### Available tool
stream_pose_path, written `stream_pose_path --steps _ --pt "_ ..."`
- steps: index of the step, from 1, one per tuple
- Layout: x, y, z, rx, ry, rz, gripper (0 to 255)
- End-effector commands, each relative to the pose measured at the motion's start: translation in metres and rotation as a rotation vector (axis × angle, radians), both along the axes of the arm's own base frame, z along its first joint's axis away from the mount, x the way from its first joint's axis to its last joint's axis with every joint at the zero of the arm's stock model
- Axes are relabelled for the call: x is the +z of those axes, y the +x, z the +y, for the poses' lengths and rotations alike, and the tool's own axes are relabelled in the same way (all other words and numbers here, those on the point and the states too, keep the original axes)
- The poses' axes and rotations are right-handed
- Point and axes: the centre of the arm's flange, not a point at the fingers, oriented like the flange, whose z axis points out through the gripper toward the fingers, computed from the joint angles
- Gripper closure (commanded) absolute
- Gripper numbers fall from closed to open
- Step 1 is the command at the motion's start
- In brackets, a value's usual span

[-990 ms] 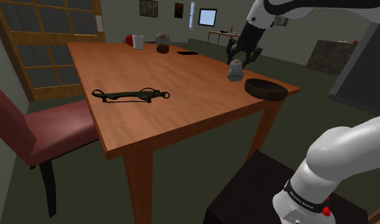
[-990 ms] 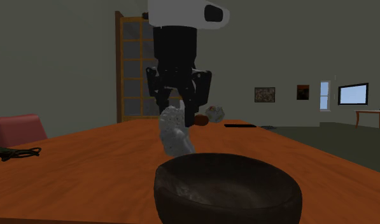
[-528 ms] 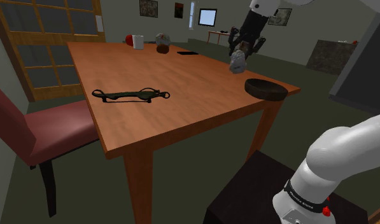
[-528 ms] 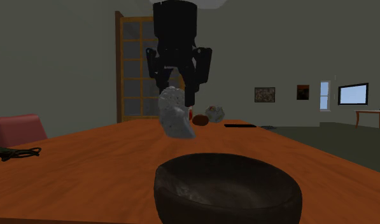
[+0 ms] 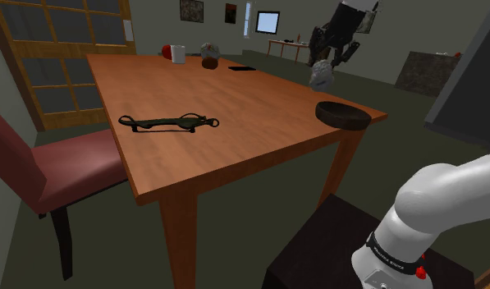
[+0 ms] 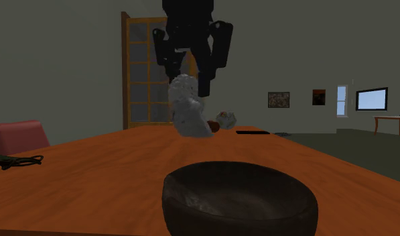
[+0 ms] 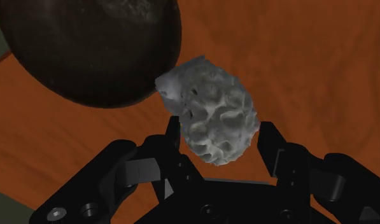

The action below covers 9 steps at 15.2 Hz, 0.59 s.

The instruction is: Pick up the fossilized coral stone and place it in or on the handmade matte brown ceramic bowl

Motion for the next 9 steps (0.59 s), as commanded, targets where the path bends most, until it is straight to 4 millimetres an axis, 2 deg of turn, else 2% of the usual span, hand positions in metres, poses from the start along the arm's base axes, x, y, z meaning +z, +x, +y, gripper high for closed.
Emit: stream_pose_path --steps 1,5,6,9 --pt "0.004 -0.024 -0.003 0.0 0.0 0.0 255" --pt "0.009 -0.076 -0.009 0.0 0.0 0.0 255" --pt "0.011 -0.098 -0.011 0.0 0.0 0.0 255" --pt "-0.005 -0.098 -0.011 0.0 0.0 0.0 255"
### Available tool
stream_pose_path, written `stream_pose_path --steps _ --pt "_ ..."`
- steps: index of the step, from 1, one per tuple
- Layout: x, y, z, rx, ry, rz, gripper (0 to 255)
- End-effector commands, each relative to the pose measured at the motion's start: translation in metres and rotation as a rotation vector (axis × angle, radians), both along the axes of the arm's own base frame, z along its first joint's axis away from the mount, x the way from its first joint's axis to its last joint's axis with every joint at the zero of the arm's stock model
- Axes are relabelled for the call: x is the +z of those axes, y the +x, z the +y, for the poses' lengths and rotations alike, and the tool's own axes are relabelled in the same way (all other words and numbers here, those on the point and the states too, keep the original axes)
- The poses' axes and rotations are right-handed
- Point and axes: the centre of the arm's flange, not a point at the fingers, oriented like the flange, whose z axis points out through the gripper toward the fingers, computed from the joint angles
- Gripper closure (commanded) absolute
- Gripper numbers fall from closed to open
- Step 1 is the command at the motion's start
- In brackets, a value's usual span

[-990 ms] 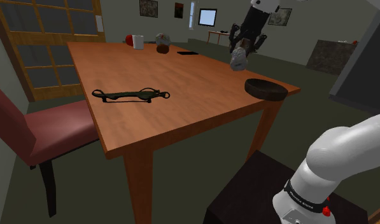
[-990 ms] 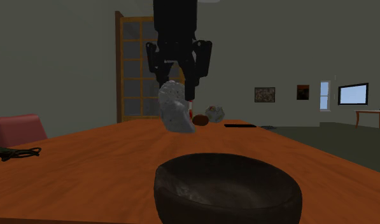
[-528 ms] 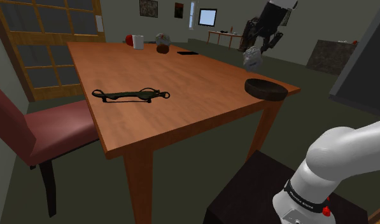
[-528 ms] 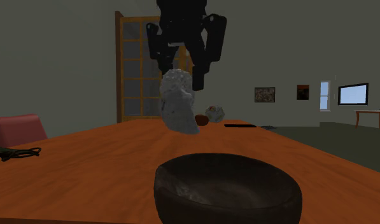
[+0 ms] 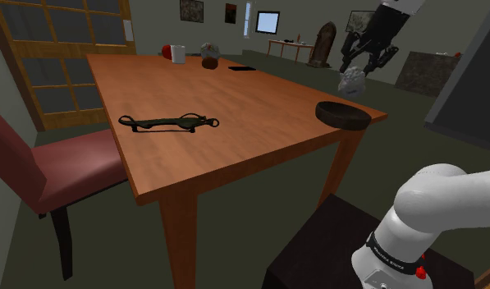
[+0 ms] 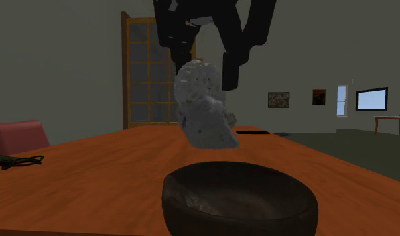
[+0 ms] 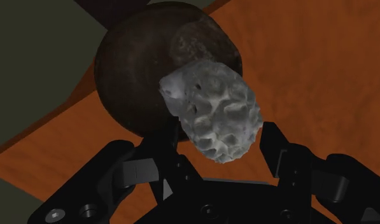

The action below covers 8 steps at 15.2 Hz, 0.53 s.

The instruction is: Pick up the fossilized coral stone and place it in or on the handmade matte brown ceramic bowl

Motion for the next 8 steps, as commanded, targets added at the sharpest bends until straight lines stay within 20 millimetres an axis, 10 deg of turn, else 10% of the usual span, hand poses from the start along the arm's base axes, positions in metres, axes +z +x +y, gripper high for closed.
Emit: stream_pose_path --steps 1,8 --pt "-0.01 -0.003 0.001 0.0 0.0 0.0 255" --pt "-0.047 -0.003 0.001 0.0 0.0 0.0 255"
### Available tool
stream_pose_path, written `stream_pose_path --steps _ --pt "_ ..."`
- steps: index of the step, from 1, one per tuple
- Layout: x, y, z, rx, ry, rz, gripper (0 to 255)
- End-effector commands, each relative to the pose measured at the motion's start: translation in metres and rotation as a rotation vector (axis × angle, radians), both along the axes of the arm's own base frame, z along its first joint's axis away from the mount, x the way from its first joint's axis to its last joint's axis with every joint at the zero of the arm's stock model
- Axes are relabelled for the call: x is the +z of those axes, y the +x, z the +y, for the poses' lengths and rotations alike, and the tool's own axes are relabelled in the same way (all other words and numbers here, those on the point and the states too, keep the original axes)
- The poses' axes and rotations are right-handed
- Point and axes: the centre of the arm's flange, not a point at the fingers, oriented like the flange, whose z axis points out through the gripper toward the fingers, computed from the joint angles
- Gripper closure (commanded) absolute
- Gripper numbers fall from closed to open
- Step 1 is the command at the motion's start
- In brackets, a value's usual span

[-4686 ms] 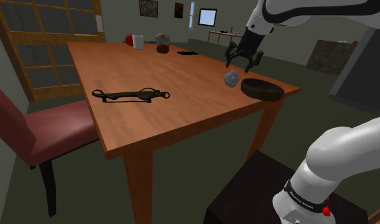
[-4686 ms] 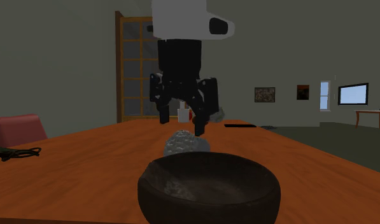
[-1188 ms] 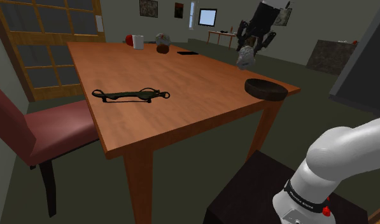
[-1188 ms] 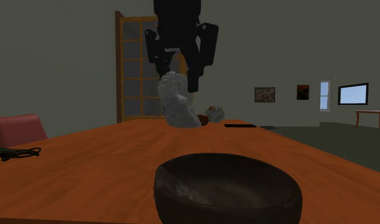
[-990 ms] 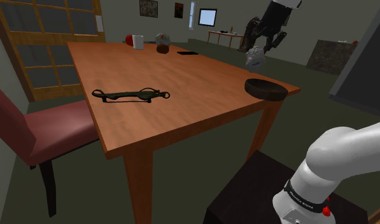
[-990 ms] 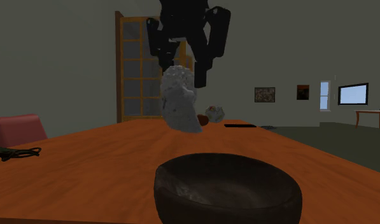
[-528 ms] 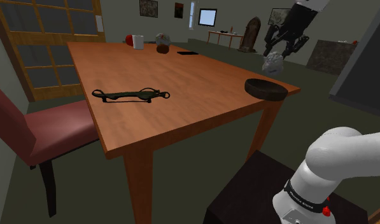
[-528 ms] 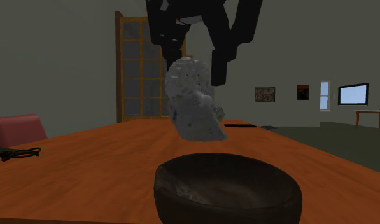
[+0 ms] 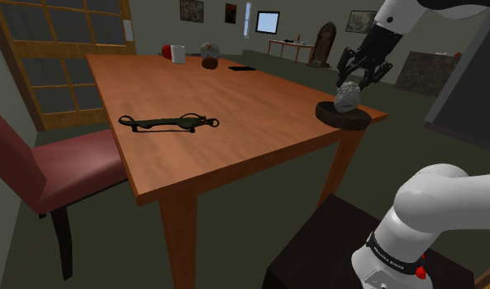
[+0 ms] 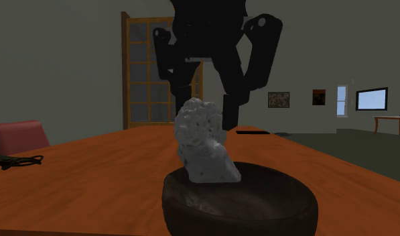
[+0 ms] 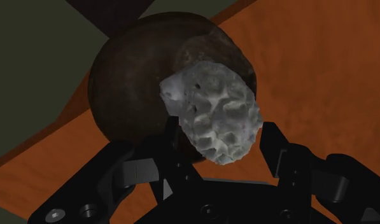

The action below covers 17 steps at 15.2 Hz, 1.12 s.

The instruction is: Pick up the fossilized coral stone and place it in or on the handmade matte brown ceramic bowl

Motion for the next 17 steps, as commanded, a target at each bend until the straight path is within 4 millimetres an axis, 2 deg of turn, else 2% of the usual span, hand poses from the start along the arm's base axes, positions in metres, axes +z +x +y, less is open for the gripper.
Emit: stream_pose_path --steps 1,5,13,14,17 --pt "-0.011 0.0 0.0 0.0 0.0 -0.001 255" --pt "-0.031 0.0 0.0 0.0 0.0 -0.001 255" --pt "-0.031 0.0 0.0 0.0 0.0 -0.001 255" --pt "-0.03 0.0 0.001 0.0 0.0 -0.001 0" --pt "-0.03 0.001 0.0 0.0 0.0 -0.001 0"
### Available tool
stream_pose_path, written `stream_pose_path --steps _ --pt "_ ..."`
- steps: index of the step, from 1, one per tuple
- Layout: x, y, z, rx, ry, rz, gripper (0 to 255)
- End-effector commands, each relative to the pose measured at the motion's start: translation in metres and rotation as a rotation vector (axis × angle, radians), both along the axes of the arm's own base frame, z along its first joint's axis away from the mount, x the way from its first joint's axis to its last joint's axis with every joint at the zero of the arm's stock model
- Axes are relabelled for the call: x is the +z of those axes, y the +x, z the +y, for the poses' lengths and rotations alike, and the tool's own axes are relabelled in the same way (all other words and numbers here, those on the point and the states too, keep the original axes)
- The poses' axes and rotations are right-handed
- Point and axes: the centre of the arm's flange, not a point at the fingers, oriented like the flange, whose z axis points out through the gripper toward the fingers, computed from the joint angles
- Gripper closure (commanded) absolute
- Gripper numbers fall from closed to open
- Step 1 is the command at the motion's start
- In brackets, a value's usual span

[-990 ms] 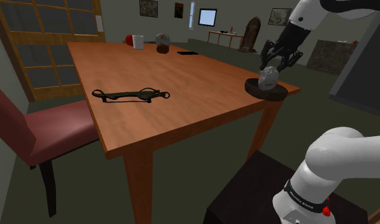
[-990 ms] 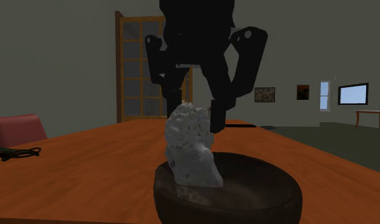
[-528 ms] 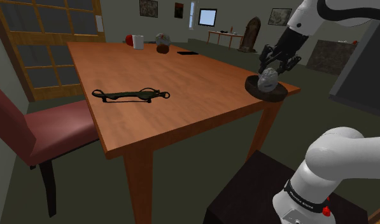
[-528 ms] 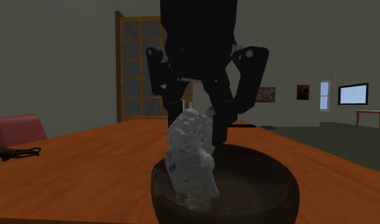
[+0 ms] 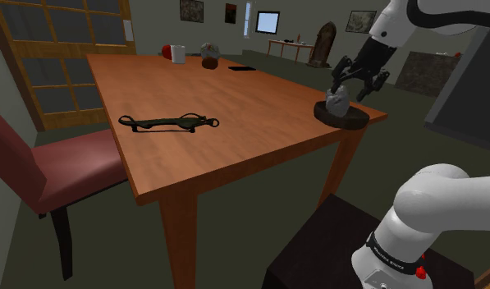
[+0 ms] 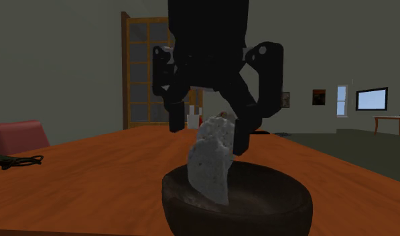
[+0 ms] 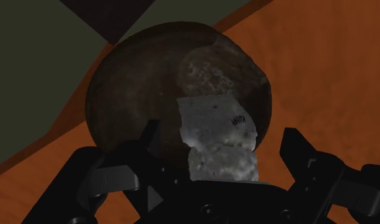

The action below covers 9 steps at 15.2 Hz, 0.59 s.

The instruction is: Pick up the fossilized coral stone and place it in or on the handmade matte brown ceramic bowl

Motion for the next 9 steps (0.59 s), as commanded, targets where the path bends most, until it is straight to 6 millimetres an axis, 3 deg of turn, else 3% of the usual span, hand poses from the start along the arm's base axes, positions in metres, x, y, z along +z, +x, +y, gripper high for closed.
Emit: stream_pose_path --steps 1,2,6,9 --pt "0.0 0.0 0.0 0.0 0.0 0.001 0" --pt "-0.001 -0.001 0.001 0.0 0.0 0.001 0" --pt "0.047 -0.015 0.002 0.0 0.0 0.001 0" --pt "0.047 -0.015 0.002 0.0 0.0 0.001 0"
